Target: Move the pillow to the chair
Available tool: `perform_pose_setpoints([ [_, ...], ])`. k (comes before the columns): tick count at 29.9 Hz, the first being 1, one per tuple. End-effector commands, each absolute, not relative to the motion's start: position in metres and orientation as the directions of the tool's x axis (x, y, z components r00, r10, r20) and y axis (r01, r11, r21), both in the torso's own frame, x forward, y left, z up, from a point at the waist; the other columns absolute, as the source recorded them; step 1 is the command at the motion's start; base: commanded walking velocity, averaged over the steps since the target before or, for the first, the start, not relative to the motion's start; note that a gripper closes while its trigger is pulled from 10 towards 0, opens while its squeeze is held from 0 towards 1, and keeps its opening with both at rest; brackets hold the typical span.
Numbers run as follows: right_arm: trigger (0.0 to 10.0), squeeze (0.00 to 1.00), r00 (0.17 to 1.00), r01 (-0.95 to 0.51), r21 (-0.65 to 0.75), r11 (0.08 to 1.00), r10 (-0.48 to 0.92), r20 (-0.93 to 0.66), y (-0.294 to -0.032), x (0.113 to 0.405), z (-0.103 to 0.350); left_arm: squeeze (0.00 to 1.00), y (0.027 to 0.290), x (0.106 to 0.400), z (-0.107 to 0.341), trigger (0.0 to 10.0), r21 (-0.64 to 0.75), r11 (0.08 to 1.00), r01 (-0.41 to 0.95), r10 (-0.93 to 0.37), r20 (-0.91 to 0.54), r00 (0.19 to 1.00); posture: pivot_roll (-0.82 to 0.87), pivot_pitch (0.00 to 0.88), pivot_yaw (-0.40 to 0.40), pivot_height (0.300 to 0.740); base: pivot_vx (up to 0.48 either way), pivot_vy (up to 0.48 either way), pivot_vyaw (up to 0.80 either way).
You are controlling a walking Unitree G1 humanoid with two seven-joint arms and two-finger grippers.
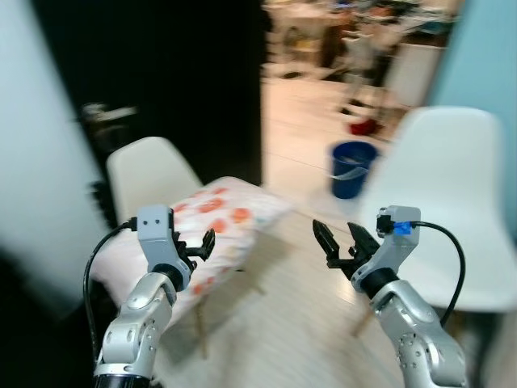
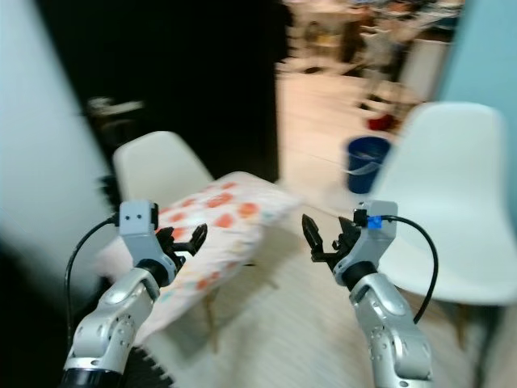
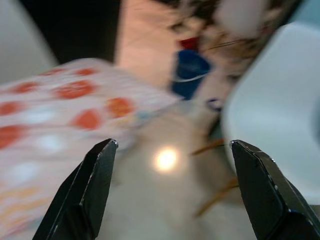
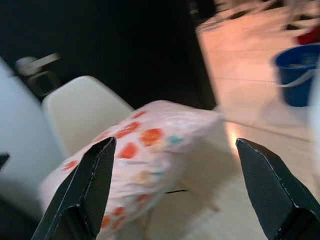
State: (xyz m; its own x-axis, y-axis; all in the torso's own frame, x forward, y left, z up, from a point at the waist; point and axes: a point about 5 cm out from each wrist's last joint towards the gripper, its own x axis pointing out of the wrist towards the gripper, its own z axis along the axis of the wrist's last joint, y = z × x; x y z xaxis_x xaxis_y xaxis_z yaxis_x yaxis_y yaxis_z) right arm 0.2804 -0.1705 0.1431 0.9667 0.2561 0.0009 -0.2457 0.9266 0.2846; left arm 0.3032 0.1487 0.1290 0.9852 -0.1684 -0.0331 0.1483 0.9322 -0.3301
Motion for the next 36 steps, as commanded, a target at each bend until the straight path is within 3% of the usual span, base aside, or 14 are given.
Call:
perform_pose_setpoints([
  [1,10.0,0.00,0.966,-0.247,0.282,0.927,0.257,0.004,-0.1679,0.2824,0.1446,0.00,0.1519,0.3031,0.1241,10.0,-0.368,0.920,0.135,-0.160,-0.039,0.986,-0.11,0.006,0.066,0.740,0.000,0.000,-0.79],
  [36,10.0,0.00,0.973,-0.221,0.317,0.922,0.232,0.002,-0.1738,0.2842,0.1435,0.00,0.1539,0.3051,0.1207,10.0,-0.376,0.917,0.133,-0.160,-0.041,0.986,-0.11,0.003,0.041,0.740,0.000,0.000,-0.80],
])
